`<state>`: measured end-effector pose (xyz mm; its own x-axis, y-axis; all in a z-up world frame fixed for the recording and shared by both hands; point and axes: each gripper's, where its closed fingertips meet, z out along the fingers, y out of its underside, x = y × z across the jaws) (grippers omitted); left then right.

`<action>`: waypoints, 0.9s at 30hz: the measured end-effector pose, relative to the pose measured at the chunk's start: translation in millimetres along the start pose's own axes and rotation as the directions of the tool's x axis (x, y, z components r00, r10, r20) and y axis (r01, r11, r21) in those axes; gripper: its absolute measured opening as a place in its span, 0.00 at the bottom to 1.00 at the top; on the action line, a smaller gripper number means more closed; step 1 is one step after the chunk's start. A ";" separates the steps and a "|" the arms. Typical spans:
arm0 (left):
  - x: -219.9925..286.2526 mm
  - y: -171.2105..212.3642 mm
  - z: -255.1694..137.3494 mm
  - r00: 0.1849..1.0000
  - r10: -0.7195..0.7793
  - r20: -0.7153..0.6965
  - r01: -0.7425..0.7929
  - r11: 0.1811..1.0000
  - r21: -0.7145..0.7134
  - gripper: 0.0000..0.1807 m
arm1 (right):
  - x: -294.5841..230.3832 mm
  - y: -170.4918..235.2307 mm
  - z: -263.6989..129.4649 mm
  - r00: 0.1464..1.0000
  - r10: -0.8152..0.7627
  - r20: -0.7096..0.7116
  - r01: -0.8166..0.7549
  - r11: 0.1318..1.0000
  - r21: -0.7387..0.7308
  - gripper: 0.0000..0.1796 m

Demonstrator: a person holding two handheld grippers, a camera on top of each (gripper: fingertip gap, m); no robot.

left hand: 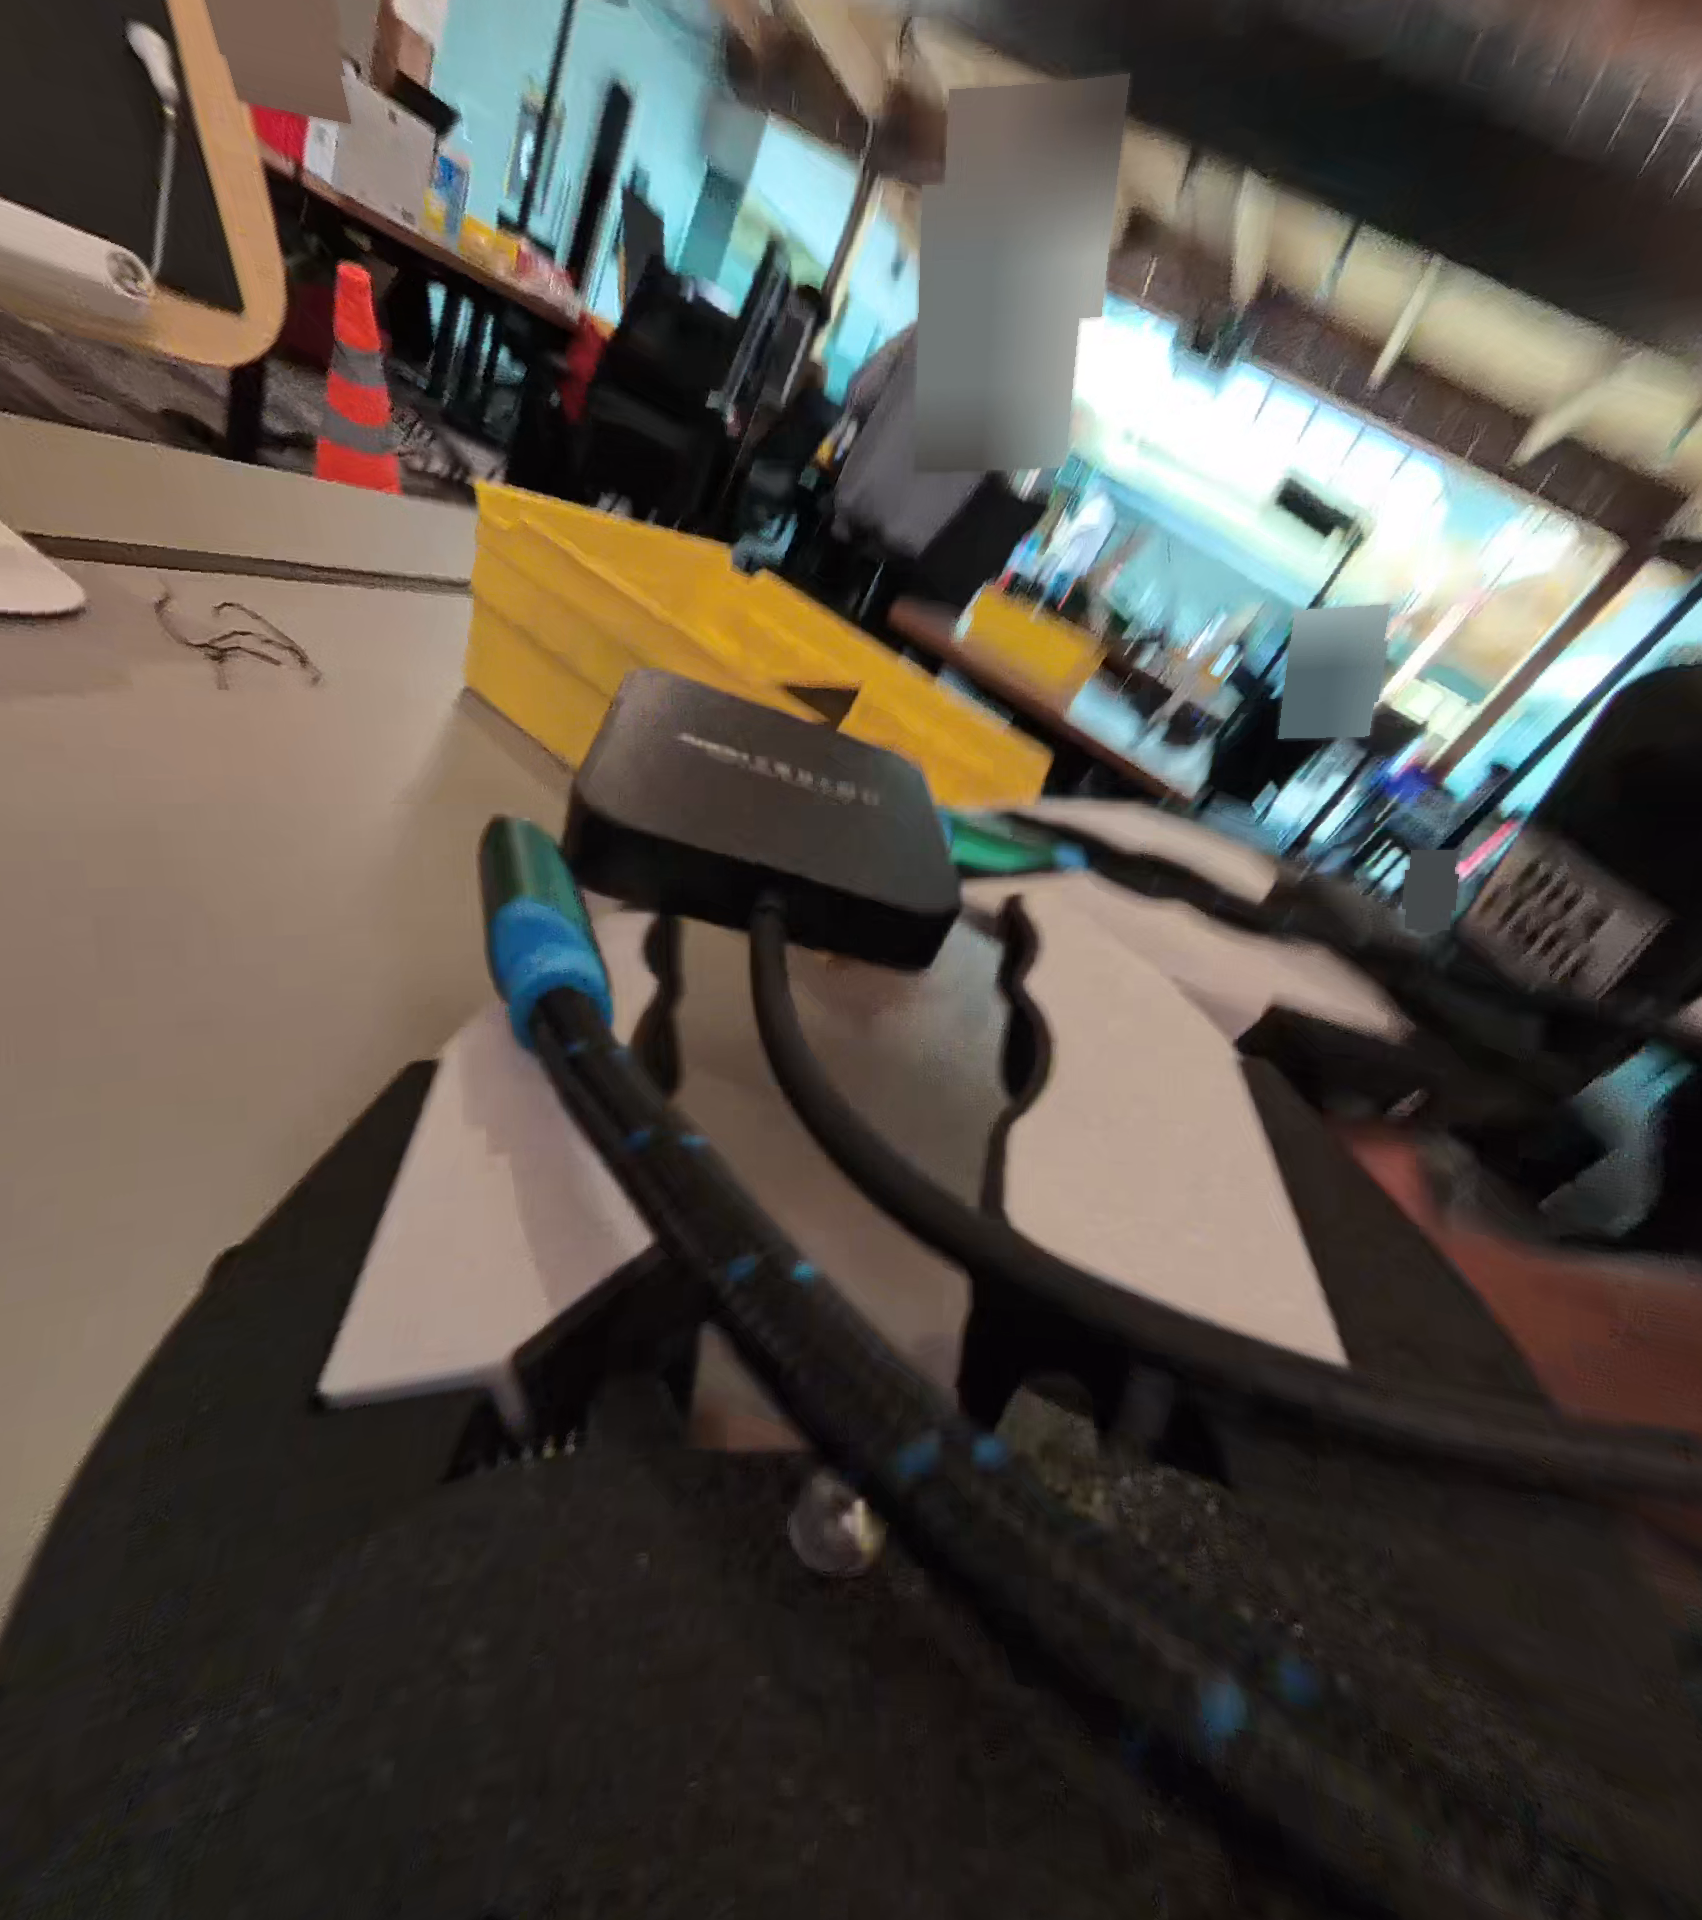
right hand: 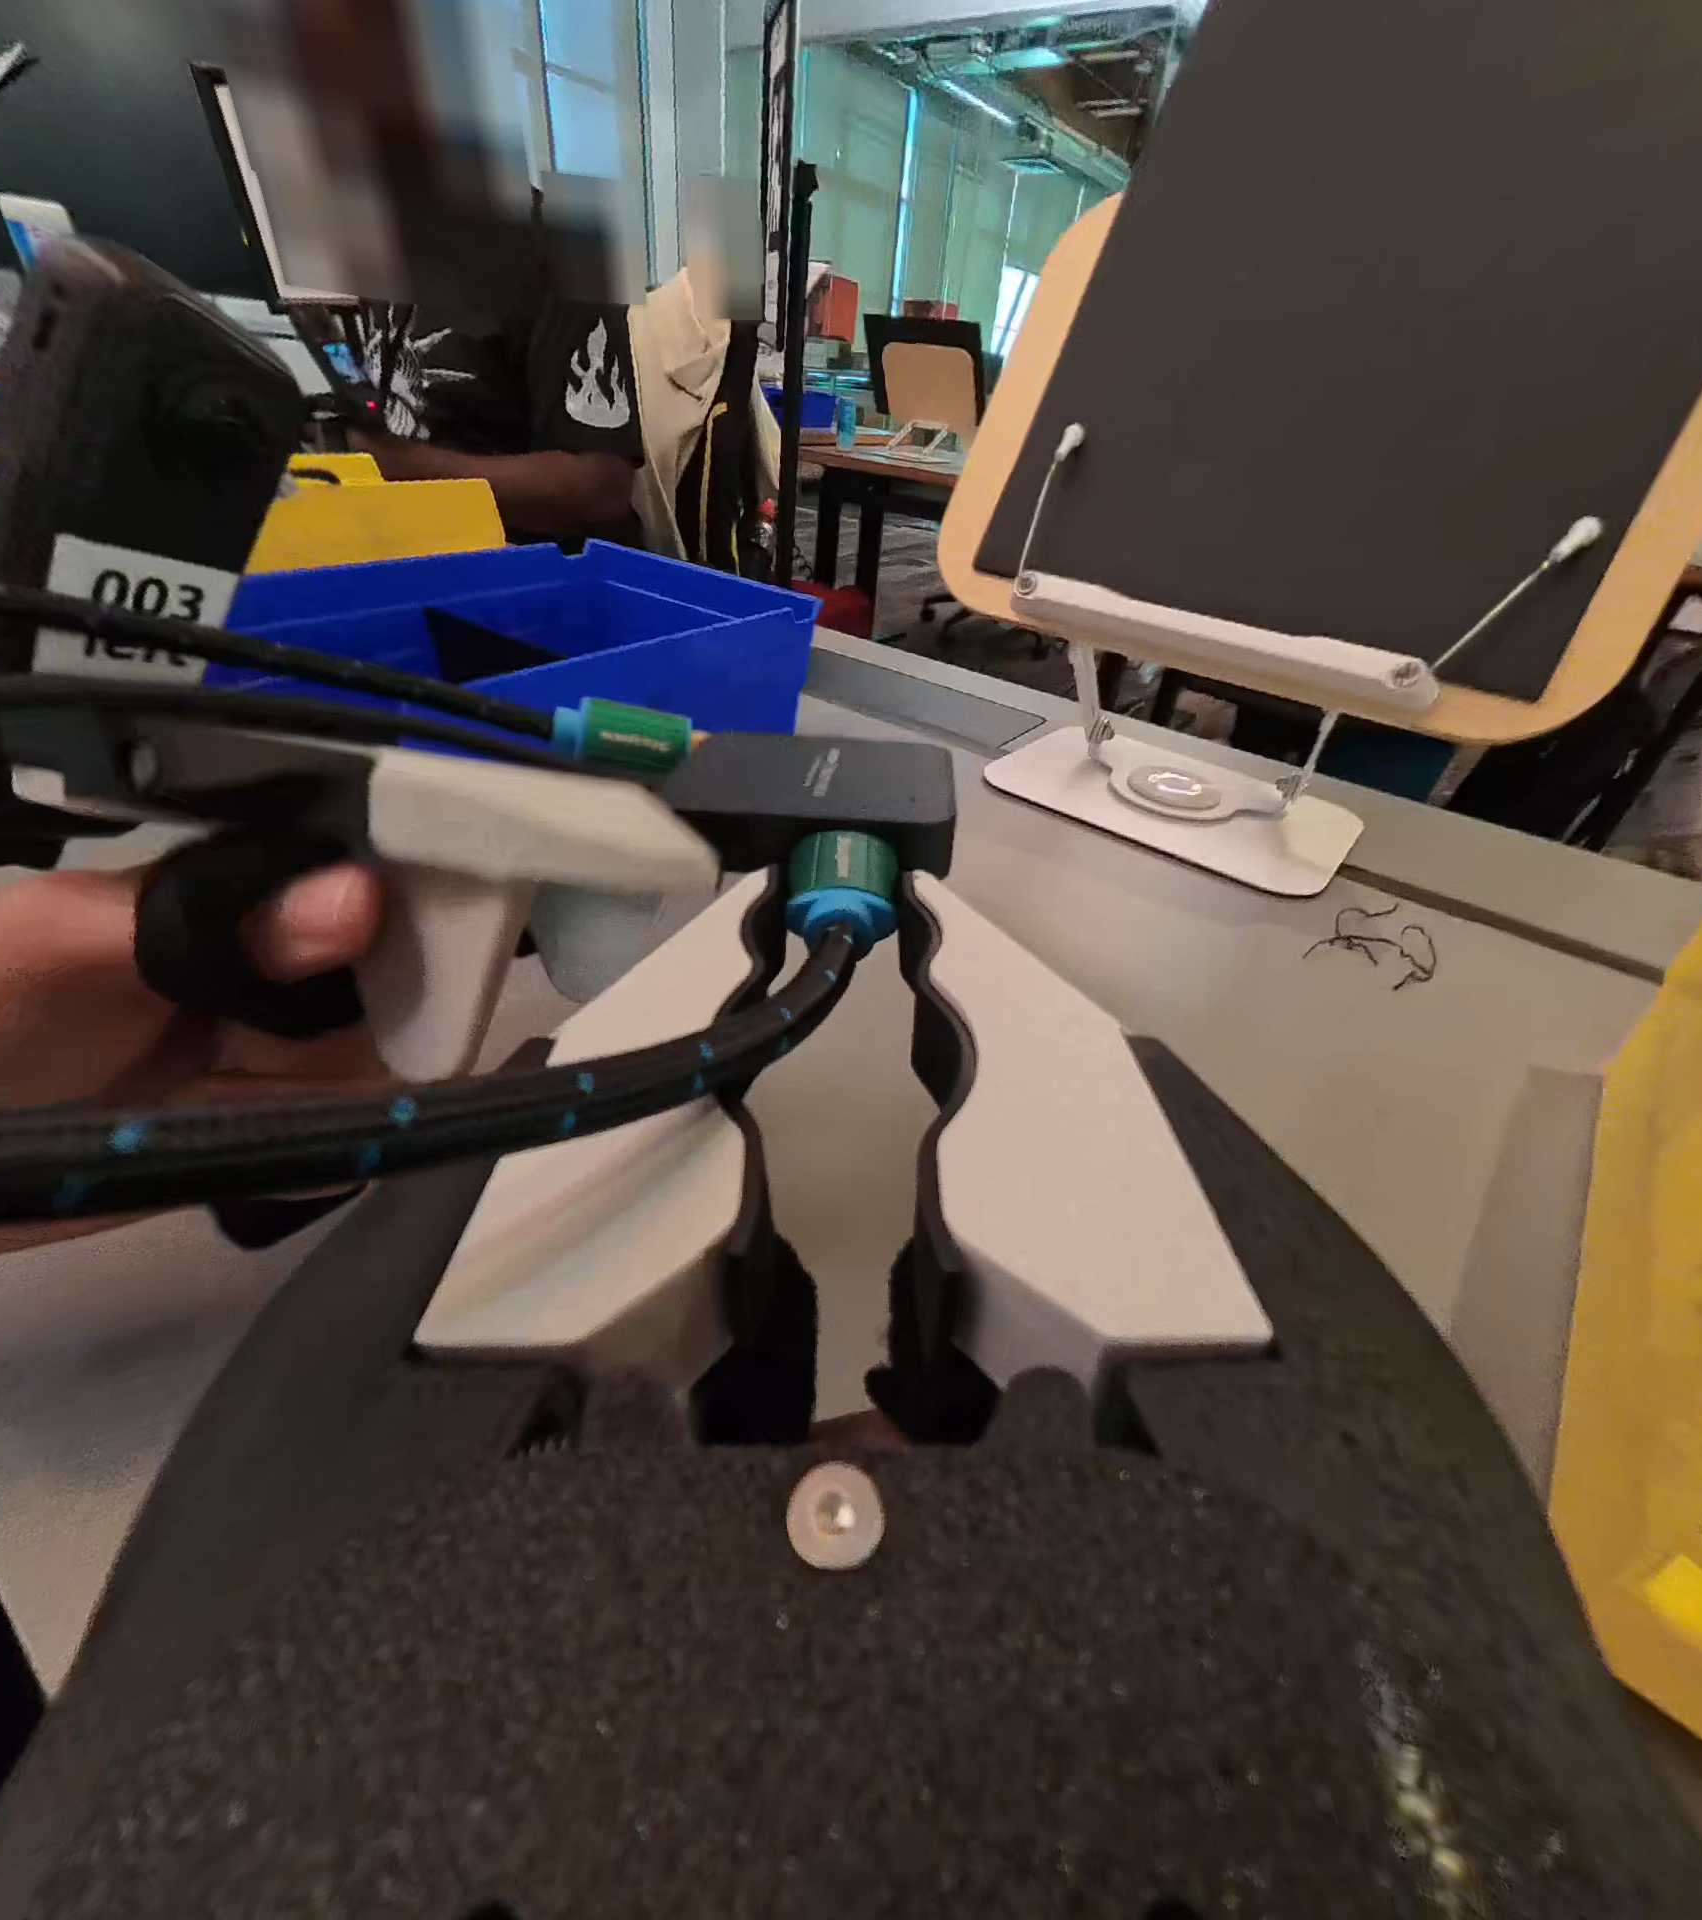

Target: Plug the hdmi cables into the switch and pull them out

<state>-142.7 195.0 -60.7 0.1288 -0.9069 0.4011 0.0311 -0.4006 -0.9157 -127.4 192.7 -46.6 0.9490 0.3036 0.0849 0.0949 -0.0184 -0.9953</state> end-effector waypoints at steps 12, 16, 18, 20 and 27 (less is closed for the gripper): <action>-11.0 11.1 4.8 0.983 0.143 0.113 -0.139 0.990 -0.036 0.42 | 13.0 20.9 -9.2 0.990 0.132 0.038 -0.129 0.988 -0.085 0.11; -18.8 13.7 3.5 0.974 0.151 0.167 -0.147 0.988 -0.037 0.38 | 2.1 27.7 -5.7 0.984 0.164 0.066 -0.155 0.981 -0.116 0.11; -21.0 18.0 3.6 0.978 0.136 0.161 -0.128 0.990 -0.058 0.38 | 1.7 29.6 -4.9 0.985 0.161 0.066 -0.152 0.980 -0.128 0.11; -23.9 21.6 4.2 0.975 0.134 0.176 -0.121 0.989 -0.083 0.38 | 2.4 32.6 -3.2 0.981 0.184 0.064 -0.174 0.975 -0.138 0.11; -28.5 31.0 7.3 0.968 0.138 0.207 -0.118 0.987 -0.108 0.38 | 5.7 35.9 -1.2 0.978 0.204 0.043 -0.196 0.970 -0.142 0.11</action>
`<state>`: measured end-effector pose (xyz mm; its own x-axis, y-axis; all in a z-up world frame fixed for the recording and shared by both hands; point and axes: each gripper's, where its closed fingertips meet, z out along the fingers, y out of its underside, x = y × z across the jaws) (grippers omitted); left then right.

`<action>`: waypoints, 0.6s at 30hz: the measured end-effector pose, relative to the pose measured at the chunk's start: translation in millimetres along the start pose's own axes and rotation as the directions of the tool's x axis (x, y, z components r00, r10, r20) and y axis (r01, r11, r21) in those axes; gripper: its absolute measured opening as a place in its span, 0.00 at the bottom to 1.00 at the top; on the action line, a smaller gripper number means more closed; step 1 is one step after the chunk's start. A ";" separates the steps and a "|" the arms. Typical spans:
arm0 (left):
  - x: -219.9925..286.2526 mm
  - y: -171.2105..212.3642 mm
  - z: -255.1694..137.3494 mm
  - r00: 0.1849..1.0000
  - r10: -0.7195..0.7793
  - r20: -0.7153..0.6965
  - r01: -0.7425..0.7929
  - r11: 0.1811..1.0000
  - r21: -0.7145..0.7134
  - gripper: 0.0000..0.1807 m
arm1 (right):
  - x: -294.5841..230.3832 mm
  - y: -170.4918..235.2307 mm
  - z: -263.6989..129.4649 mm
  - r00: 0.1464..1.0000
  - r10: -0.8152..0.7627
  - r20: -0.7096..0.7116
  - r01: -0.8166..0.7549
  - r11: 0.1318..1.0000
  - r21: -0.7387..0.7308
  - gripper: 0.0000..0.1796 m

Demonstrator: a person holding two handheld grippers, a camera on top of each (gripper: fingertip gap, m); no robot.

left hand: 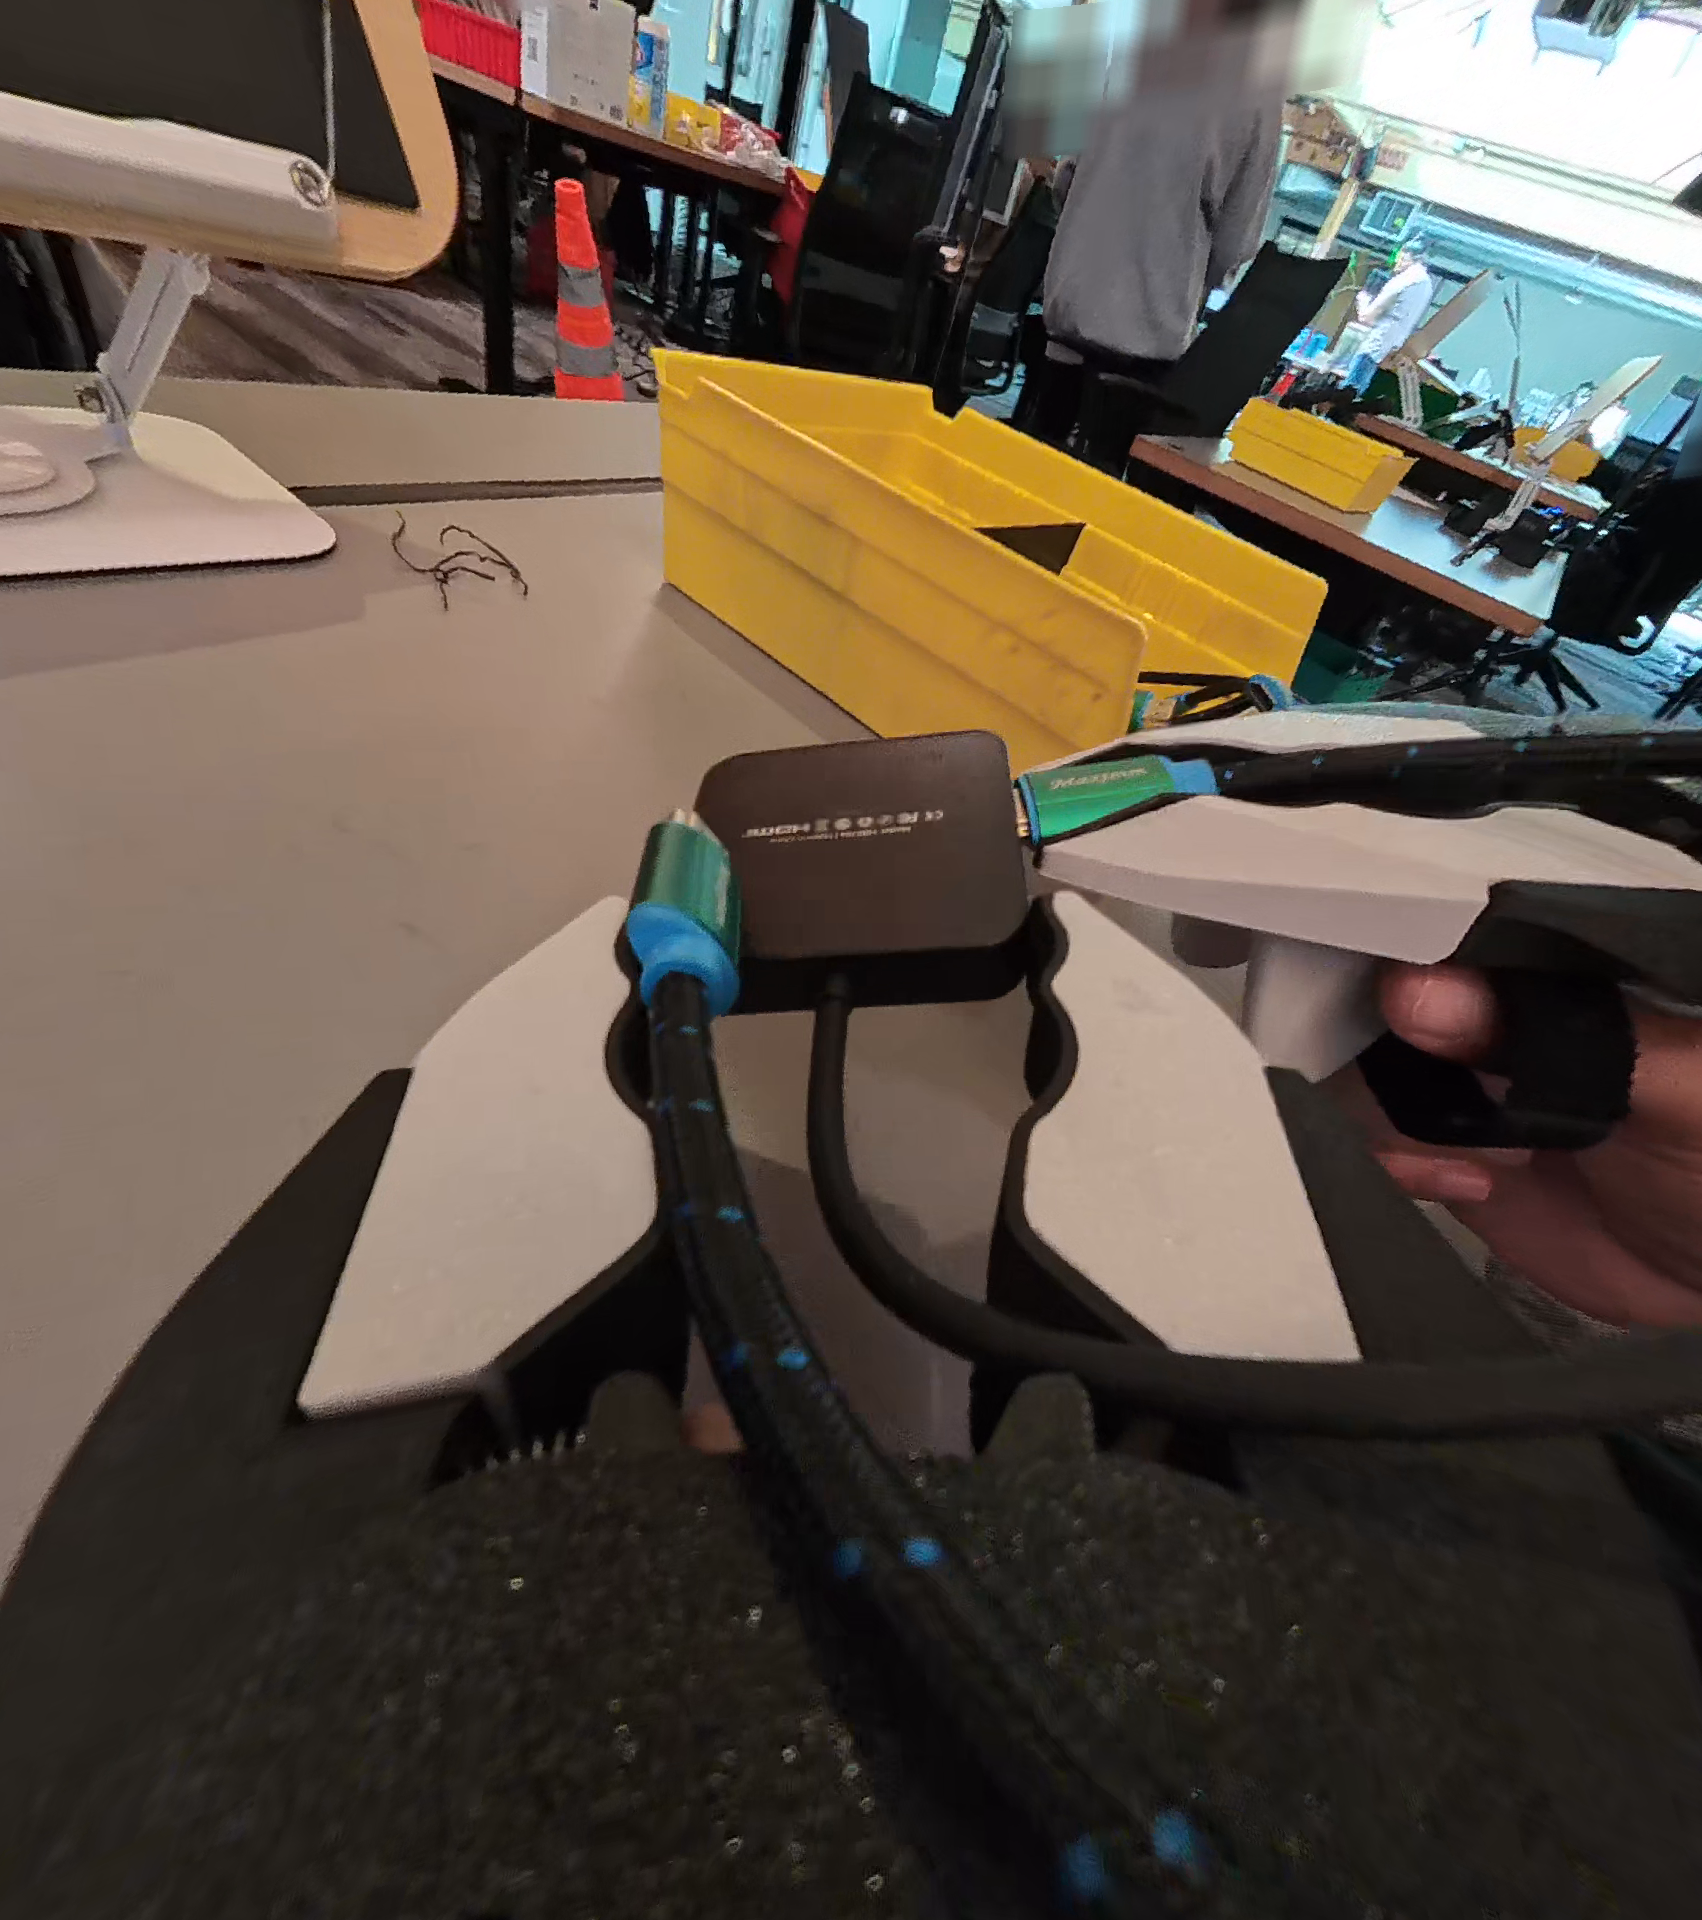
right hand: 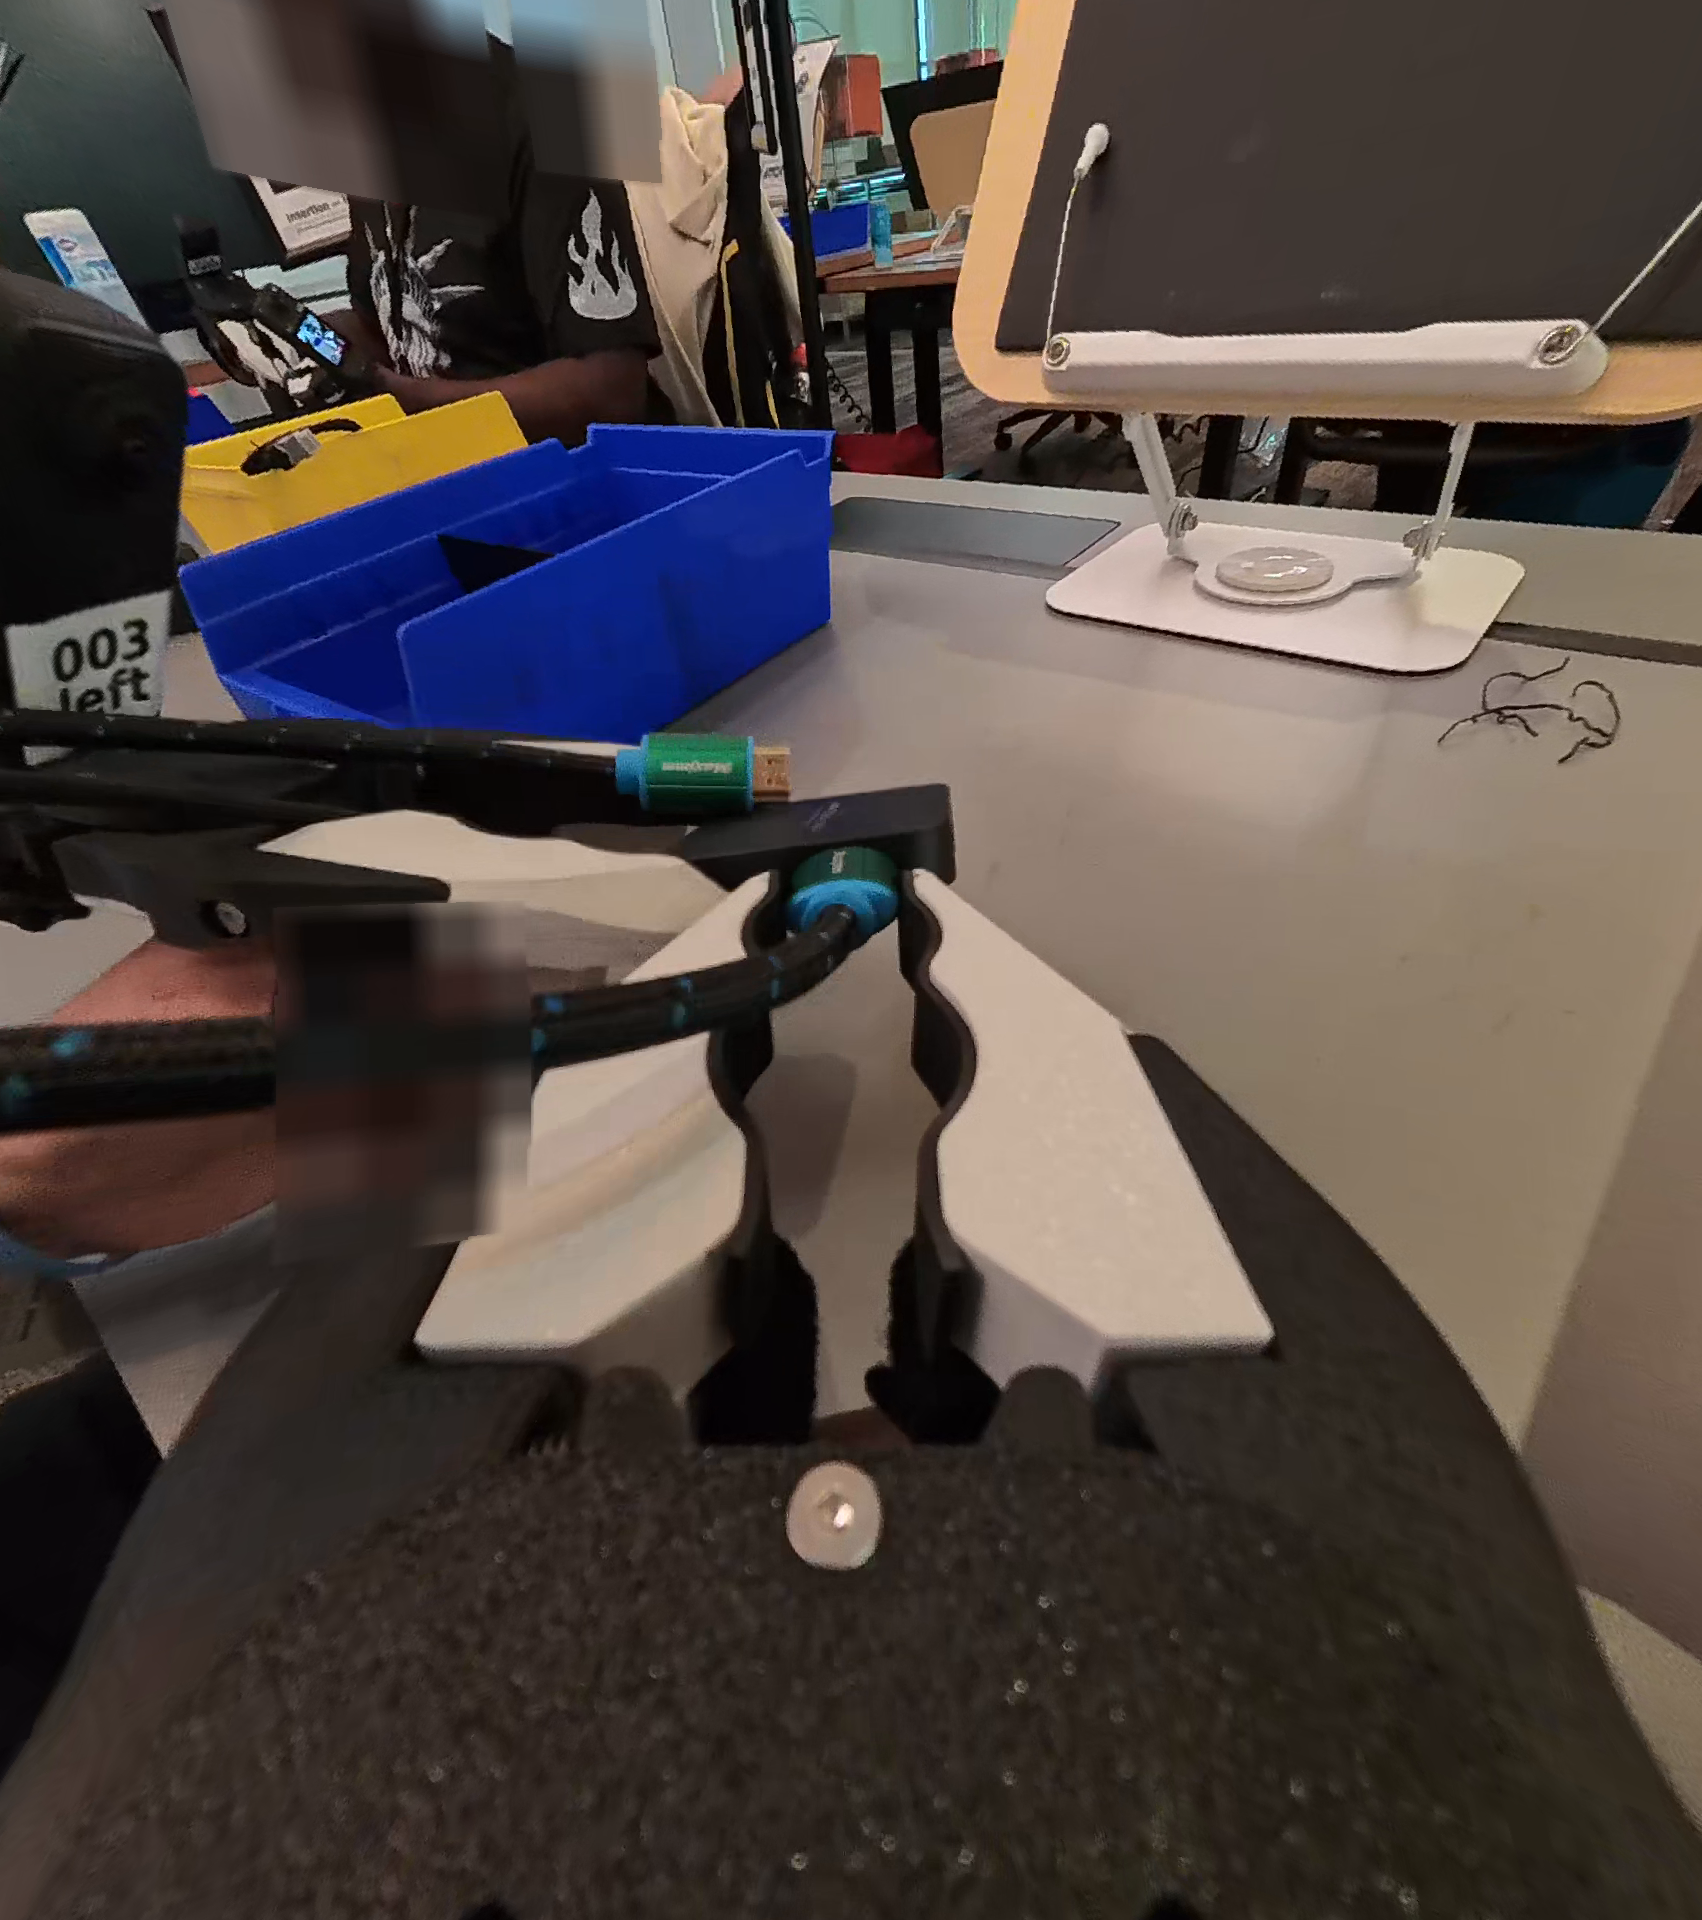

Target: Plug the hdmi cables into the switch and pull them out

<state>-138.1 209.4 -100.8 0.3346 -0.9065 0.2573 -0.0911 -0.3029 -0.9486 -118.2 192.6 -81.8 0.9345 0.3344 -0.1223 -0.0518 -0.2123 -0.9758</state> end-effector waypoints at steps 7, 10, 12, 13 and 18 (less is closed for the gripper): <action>-2.8 -4.7 -2.3 0.993 0.097 0.060 -0.095 0.995 -0.025 0.38 | -0.3 -1.0 -0.7 1.000 -0.011 -0.007 0.011 1.000 0.004 0.11; -30.3 -4.0 -7.4 0.976 0.093 0.198 -0.084 0.995 -0.053 0.37 | 0.8 -8.8 -4.9 0.997 -0.048 -0.053 0.050 0.998 0.043 0.11; -68.0 3.5 -18.8 0.969 -0.042 0.243 0.056 0.997 -0.050 0.37 | 7.4 -27.2 -20.7 0.990 -0.089 -0.111 0.102 0.987 0.120 0.11; -73.7 -0.1 -23.9 0.971 -0.094 0.218 0.100 0.995 -0.017 0.37 | 9.1 -28.6 -24.9 0.988 -0.106 -0.116 0.120 0.986 0.114 0.11; -58.2 -4.7 -16.5 0.955 0.162 0.249 -0.134 0.983 -0.124 0.37 | 14.7 -23.4 -22.1 0.999 -0.018 -0.049 0.023 0.996 0.089 0.11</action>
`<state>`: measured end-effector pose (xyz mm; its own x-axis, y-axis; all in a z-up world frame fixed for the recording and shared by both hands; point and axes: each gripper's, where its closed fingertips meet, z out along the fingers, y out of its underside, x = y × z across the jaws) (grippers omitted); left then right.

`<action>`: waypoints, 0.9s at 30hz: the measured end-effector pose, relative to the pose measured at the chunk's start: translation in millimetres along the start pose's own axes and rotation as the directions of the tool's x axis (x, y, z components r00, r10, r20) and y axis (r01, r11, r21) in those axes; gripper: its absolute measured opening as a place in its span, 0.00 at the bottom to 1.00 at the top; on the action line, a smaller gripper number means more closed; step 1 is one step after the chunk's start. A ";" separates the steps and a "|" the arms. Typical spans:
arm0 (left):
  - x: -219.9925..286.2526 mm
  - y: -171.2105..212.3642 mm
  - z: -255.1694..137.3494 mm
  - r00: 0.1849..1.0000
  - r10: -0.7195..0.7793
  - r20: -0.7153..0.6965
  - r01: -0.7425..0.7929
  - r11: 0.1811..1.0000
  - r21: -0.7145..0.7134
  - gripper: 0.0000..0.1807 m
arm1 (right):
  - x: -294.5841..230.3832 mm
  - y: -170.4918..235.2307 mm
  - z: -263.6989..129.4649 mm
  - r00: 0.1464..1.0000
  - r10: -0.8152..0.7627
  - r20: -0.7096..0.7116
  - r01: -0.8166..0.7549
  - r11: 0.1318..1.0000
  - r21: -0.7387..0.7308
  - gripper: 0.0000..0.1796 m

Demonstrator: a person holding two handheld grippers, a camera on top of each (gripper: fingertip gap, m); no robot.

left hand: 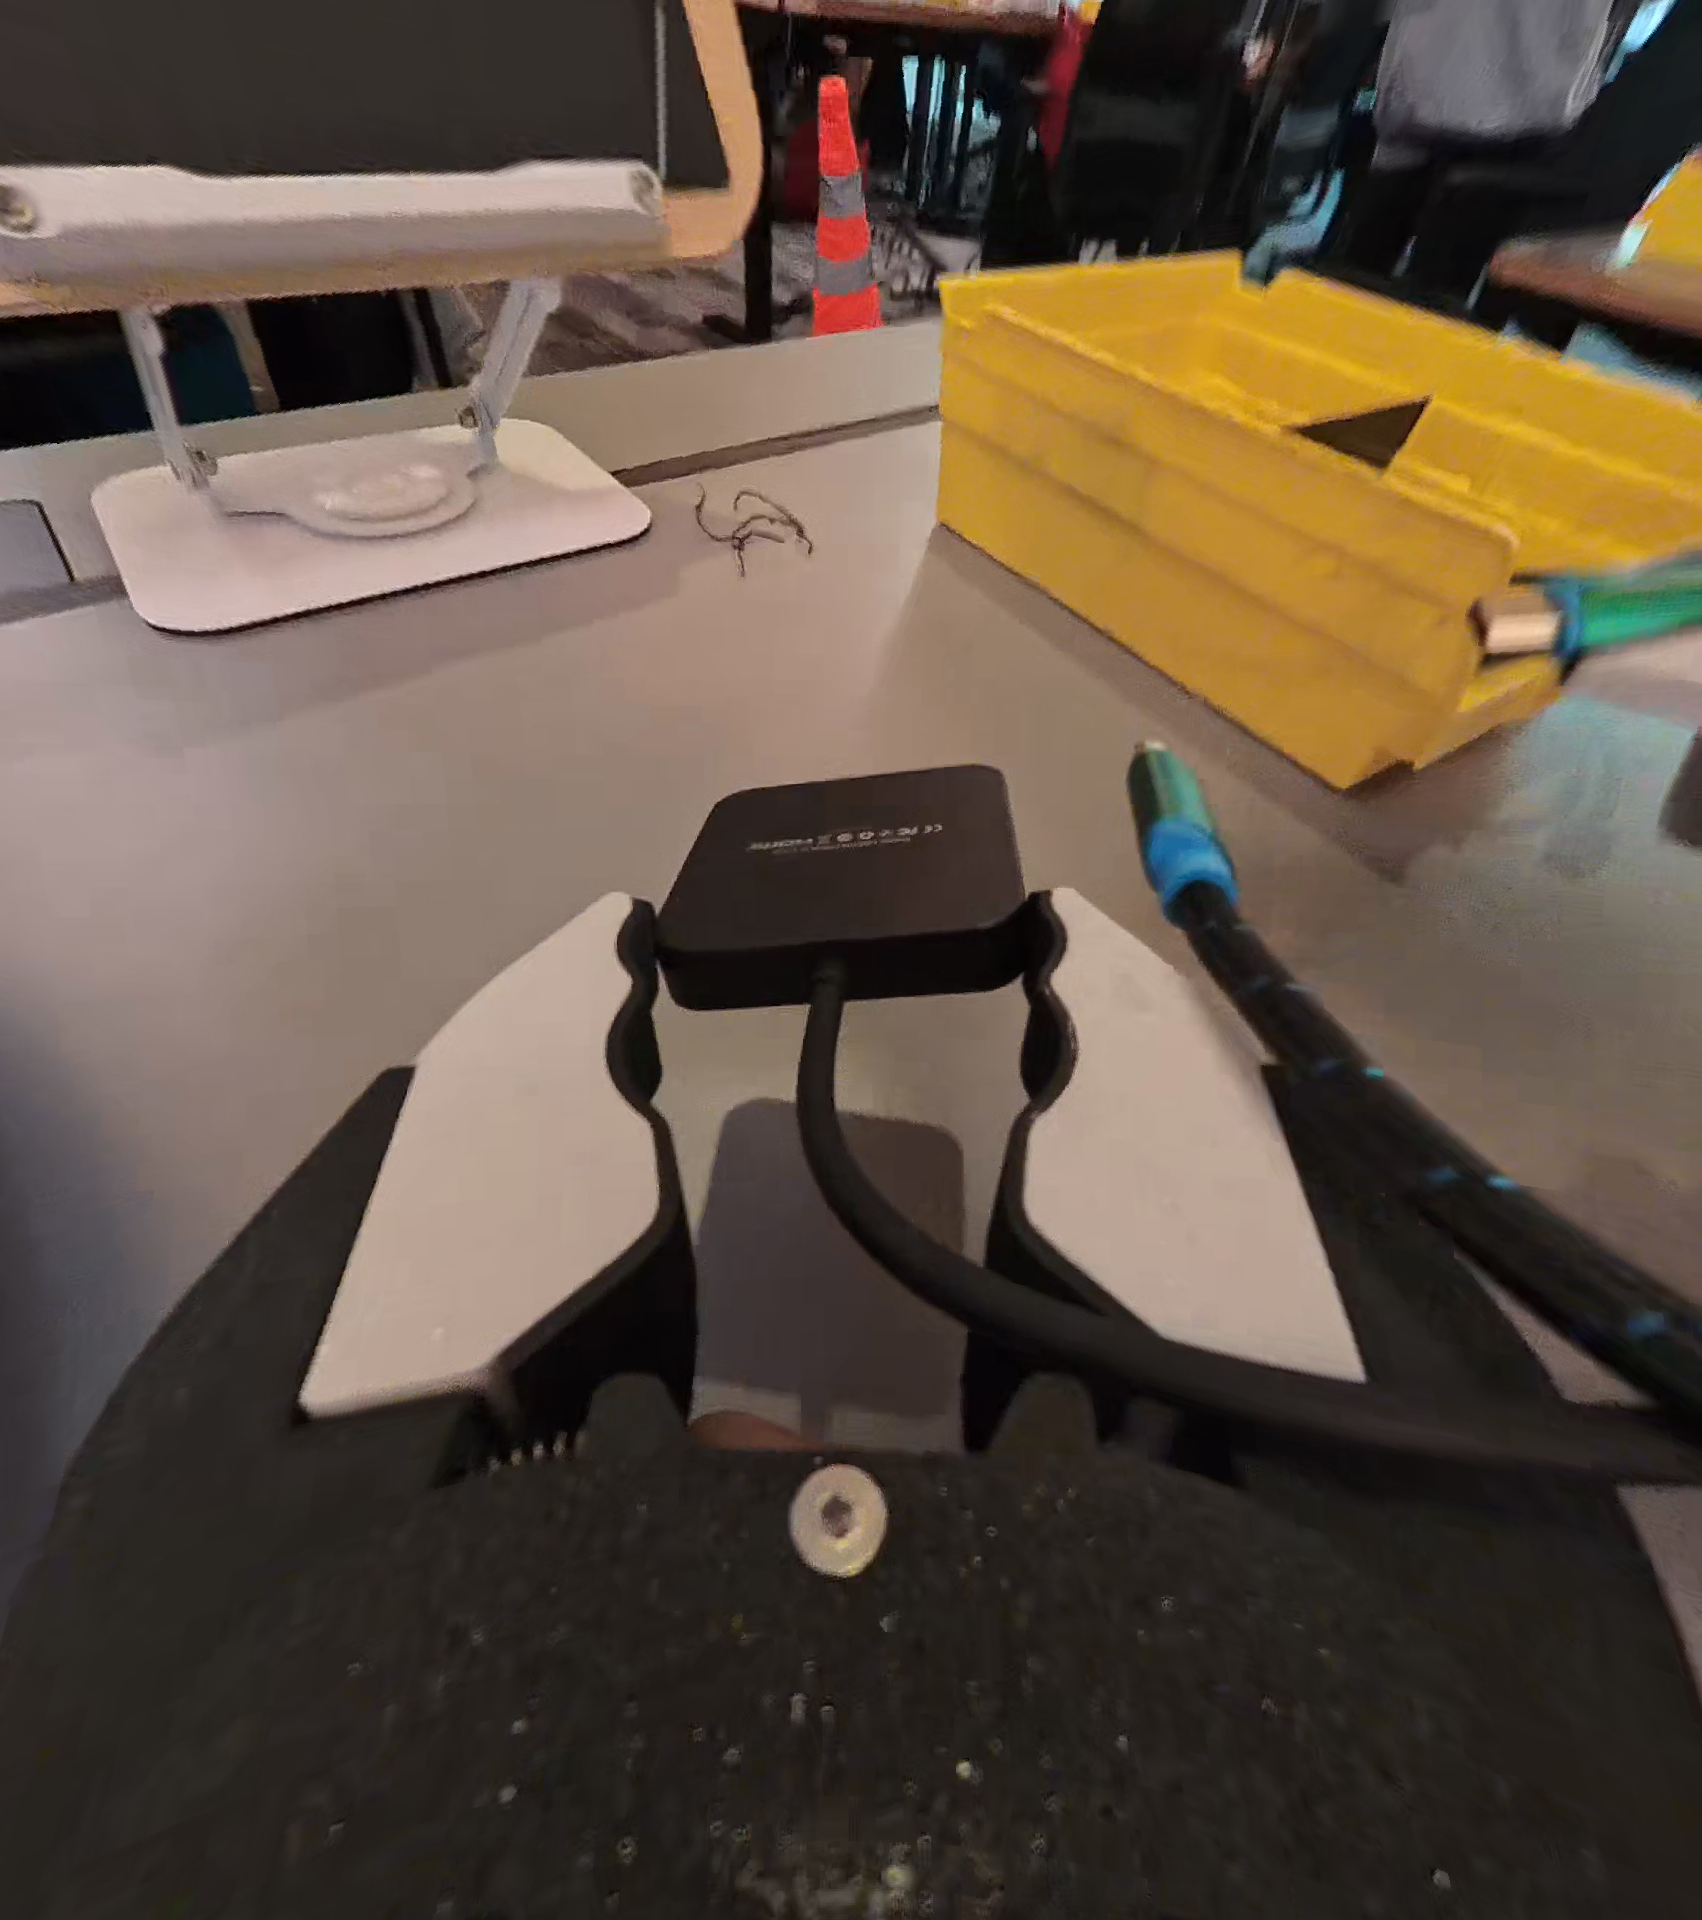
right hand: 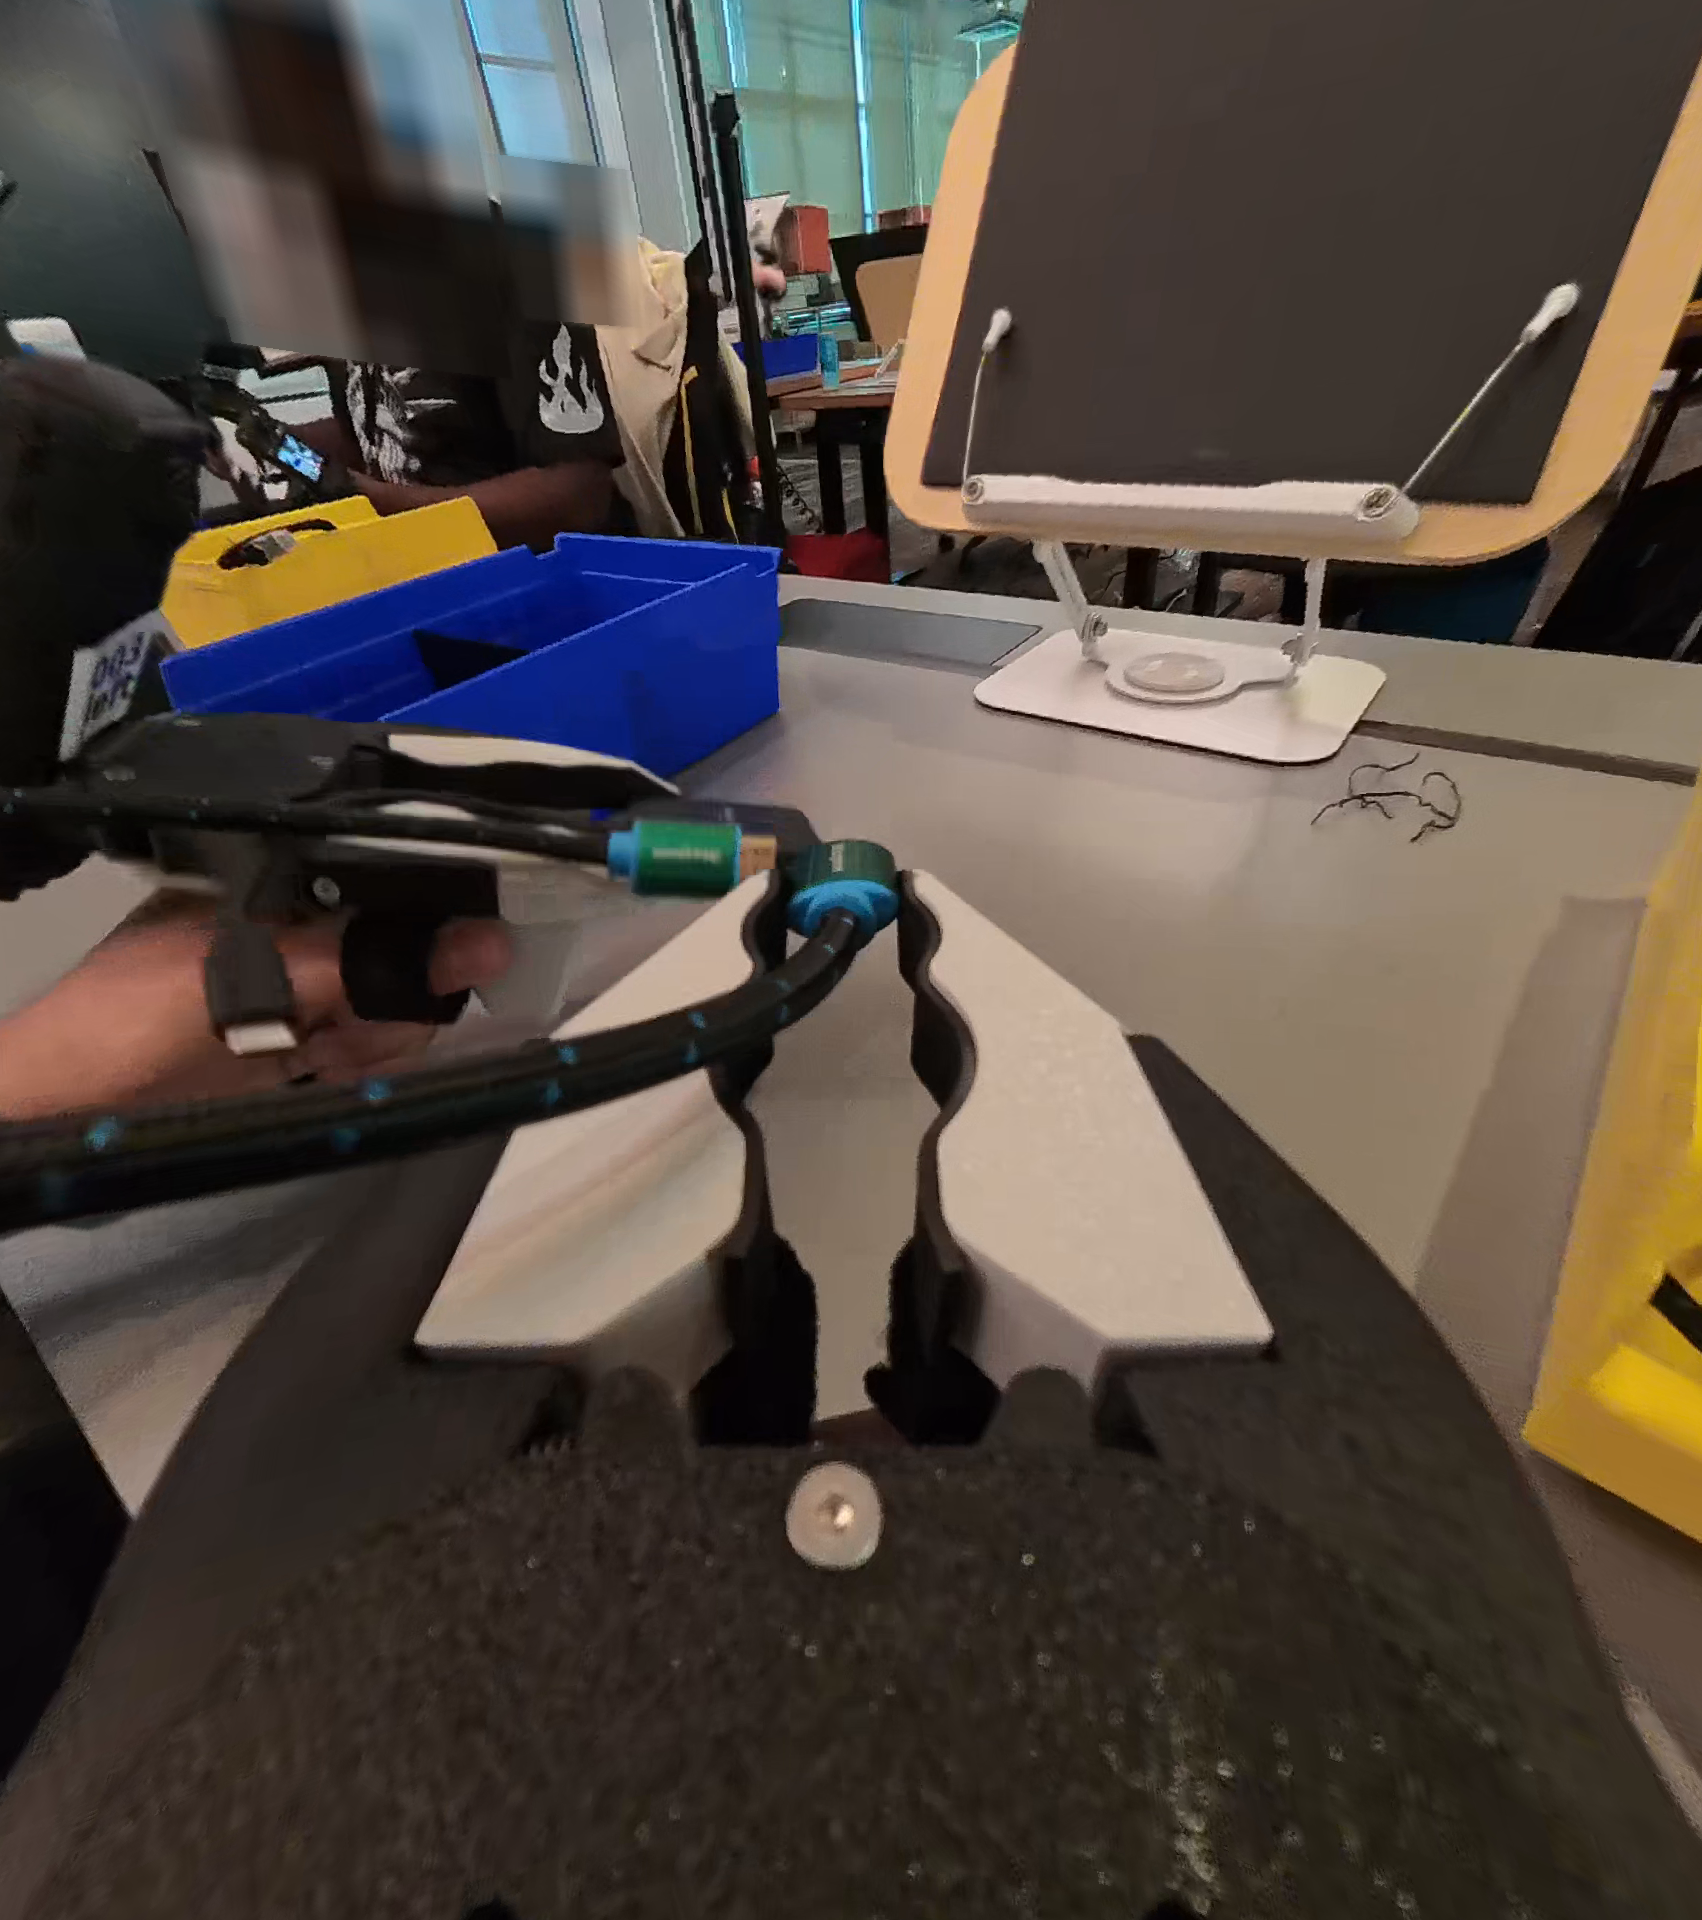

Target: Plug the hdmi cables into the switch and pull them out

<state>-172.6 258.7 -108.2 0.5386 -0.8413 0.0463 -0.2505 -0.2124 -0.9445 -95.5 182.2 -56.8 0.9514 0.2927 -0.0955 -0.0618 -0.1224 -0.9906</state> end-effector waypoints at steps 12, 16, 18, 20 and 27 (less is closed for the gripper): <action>-29.6 18.1 -1.1 0.994 -0.083 0.072 0.086 0.996 -0.038 0.37 | 183.3 -119.7 -86.0 0.884 -0.078 -0.462 0.085 0.996 -0.007 0.11; -20.5 15.0 -2.4 0.998 -0.038 0.055 0.040 0.998 -0.039 0.37 | 263.0 -95.0 -115.1 0.678 -0.213 -0.703 0.144 0.977 -0.157 0.11; -16.6 14.6 -3.0 0.999 -0.017 0.050 0.019 0.999 -0.042 0.37 | 285.9 -58.6 -118.0 0.605 -0.320 -0.729 0.123 0.942 -0.311 0.11; -12.7 15.0 -2.1 0.999 -0.026 0.035 0.027 0.999 -0.042 0.37 | 295.2 -20.0 -117.1 0.575 -0.438 -0.691 0.072 0.869 -0.490 0.11; -4.2 22.5 4.6 0.997 -0.078 -0.018 0.077 0.995 -0.071 0.37 | 273.7 37.7 -138.1 0.627 -0.639 -0.445 -0.089 0.509 -0.856 0.17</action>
